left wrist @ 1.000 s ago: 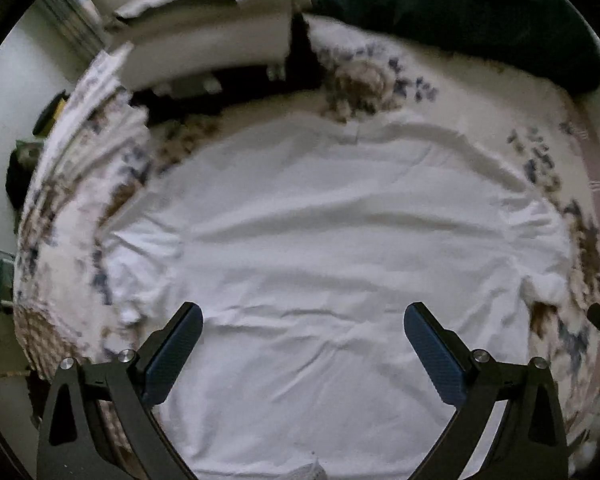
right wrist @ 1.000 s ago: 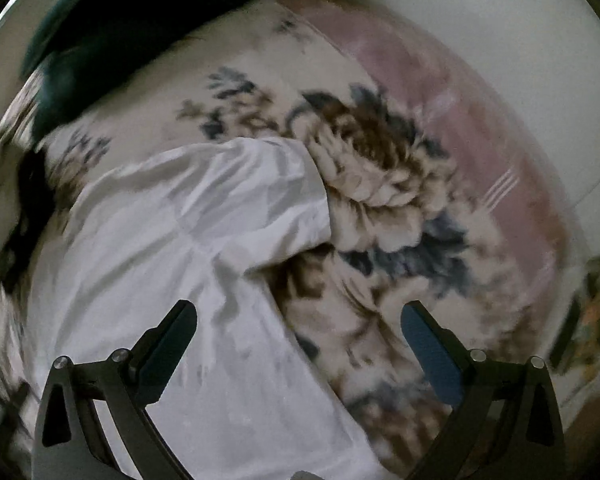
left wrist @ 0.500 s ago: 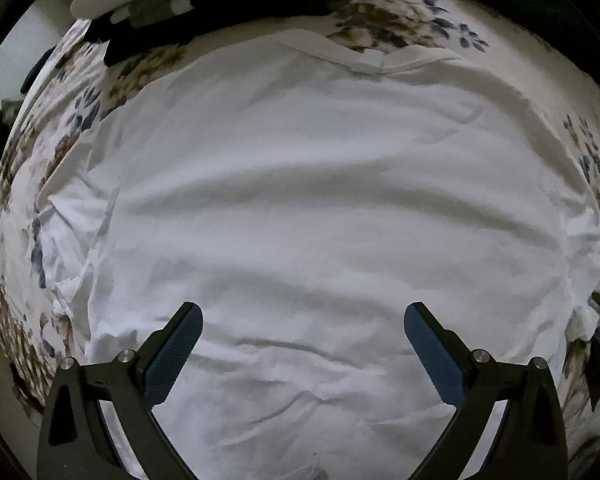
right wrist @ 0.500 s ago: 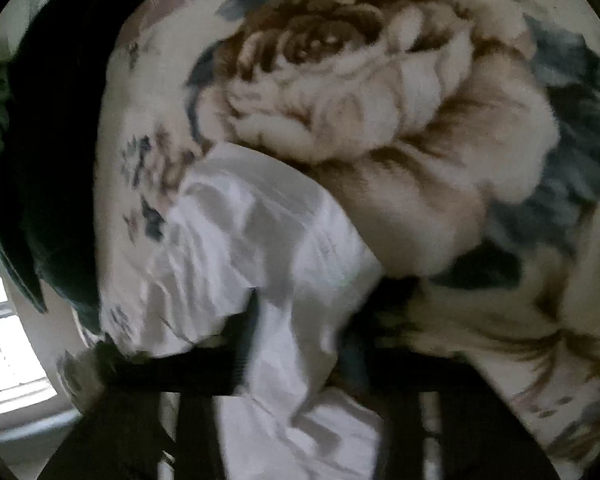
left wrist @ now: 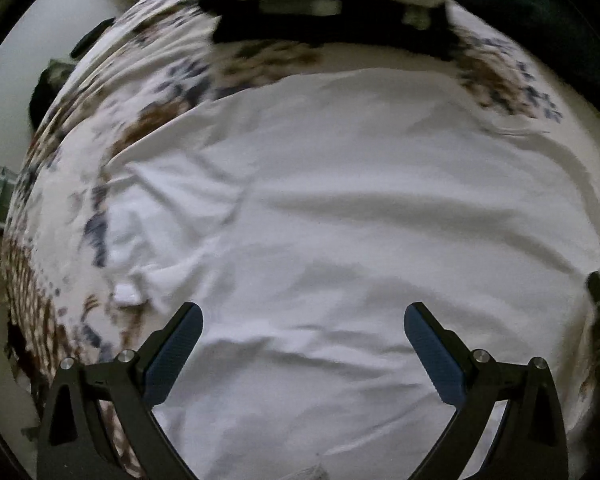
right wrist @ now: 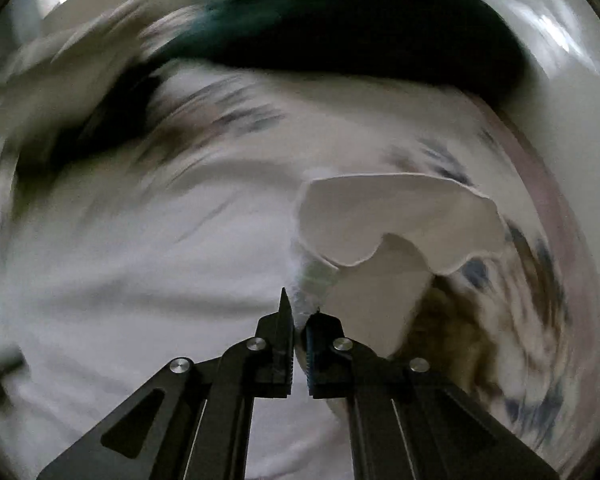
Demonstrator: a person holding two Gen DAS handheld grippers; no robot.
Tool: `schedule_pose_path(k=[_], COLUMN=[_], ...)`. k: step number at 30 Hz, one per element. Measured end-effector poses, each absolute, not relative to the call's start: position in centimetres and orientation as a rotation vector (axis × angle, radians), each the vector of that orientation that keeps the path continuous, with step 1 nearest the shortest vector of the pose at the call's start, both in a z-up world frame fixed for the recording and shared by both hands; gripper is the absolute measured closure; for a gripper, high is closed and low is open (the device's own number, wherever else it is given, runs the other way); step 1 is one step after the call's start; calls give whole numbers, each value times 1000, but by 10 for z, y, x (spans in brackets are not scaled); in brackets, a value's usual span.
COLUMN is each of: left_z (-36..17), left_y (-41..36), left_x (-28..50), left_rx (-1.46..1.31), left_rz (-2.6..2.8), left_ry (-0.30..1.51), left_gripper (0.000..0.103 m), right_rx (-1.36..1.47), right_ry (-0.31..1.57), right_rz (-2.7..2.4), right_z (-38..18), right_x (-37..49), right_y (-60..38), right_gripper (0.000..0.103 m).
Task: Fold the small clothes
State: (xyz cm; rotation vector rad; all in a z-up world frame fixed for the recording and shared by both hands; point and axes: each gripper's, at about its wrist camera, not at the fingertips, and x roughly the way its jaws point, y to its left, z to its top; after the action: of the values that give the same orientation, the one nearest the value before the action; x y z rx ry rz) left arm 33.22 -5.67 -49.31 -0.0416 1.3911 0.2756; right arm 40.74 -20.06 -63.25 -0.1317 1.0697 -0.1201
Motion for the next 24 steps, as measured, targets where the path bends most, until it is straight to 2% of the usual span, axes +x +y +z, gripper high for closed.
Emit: schedule_pose_path(k=[2, 4, 7, 9, 10, 11, 15, 17, 18, 24], left_z=[-497, -500, -501, -499, -499, -498, -497, -499, -501, -544], left_y=[-41, -30, -12, 1, 9, 18, 61, 82, 93, 143], left_x=[326, 317, 305, 296, 292, 287, 268, 261, 259, 260], left_rx=[-44, -46, -46, -47, -54, -68, -180, -279, -339, -989], left_rz=[302, 320, 341, 360, 372, 387, 457, 483, 490, 385], left_ry=[1397, 1408, 1404, 1401, 1402, 1402, 1423, 1422, 1419, 1369], left_gripper=[0, 0, 0, 0, 0, 0, 0, 0, 0, 0], right_rx=[-241, -323, -320, -253, -193, -143, 82, 146, 154, 231], right_ry=[1069, 1160, 1240, 1264, 1273, 1279, 1262, 1234, 1245, 1302], right_rz=[-74, -38, 44, 131, 169, 170, 77, 16, -6, -123], right_z=[-647, -666, -670, -659, -650, -644, -622, -622, -626, -647], right_x=[403, 404, 392, 375, 371, 369, 372, 377, 383, 392], right_y=[-171, -153, -141, -147, -150, -153, -178, -188, -188, -186], right_gripper=[99, 98, 91, 70, 55, 51, 51, 42, 42, 42])
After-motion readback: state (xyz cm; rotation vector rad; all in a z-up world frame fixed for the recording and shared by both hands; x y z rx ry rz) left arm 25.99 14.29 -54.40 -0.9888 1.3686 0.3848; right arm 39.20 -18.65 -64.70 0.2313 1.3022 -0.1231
